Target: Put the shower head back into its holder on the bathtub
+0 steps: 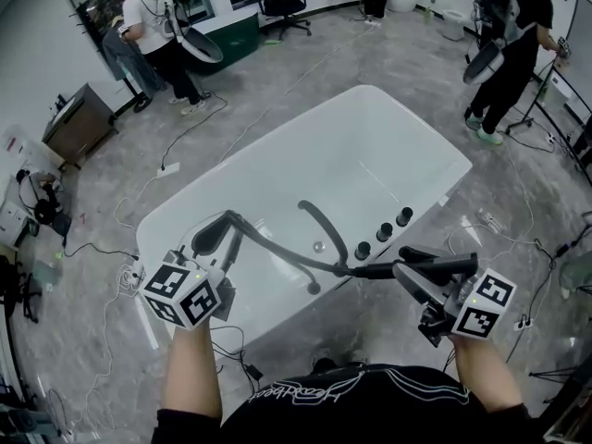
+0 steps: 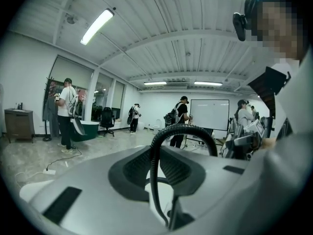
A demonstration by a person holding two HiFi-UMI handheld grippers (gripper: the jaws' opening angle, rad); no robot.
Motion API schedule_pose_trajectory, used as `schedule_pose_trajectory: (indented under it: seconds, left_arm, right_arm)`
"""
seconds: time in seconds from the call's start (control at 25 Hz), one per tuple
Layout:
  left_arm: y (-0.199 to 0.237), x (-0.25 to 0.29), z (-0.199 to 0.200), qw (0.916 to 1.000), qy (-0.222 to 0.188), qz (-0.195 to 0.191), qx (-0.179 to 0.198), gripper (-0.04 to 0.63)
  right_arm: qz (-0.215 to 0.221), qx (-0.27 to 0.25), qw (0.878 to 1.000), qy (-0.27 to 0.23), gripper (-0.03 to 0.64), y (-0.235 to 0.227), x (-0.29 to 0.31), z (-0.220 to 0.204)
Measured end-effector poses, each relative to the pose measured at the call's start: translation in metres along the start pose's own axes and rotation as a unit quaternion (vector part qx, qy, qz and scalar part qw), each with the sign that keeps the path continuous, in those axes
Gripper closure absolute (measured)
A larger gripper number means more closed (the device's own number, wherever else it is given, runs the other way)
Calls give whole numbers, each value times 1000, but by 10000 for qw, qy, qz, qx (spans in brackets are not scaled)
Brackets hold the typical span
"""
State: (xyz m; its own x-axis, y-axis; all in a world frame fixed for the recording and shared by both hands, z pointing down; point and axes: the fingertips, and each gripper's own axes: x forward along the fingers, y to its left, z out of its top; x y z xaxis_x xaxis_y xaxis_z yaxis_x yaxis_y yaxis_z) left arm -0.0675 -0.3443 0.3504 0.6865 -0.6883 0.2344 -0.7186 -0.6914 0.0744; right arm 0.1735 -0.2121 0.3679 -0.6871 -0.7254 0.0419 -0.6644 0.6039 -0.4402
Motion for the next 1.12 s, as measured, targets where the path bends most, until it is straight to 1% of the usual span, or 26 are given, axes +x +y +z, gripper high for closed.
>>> schedule_pose_trajectory:
  seconds: [0.24, 0.44, 0.56, 0.8, 0.96, 1.12]
  left_arm:
    - [2, 15, -46, 9990, 307, -282, -175, 540]
    - [0, 25, -85, 9959, 610, -535, -391, 539]
    - [-4, 32, -109, 9928, 807, -695, -549, 540]
    - [-21, 48, -161, 9864, 1206, -935, -611, 540]
    - [-28, 58, -203, 9799, 1551, -1056, -674, 540]
    - [-36, 68, -238, 9733, 1843, -1149, -747, 540]
  right_arm:
    - [-406, 52, 9991, 82, 488, -5, 2, -16]
    - [-659, 55, 9978, 90, 488, -2, -1, -19]
    - [-795, 25, 9968, -3, 488, -1, -3, -14]
    - [-970, 30, 9952, -149, 488, 1, -6, -11]
    - [-1053, 39, 9942, -202, 488, 3, -8, -15]
    - [-1139, 49, 9932, -238, 488, 2, -18, -16]
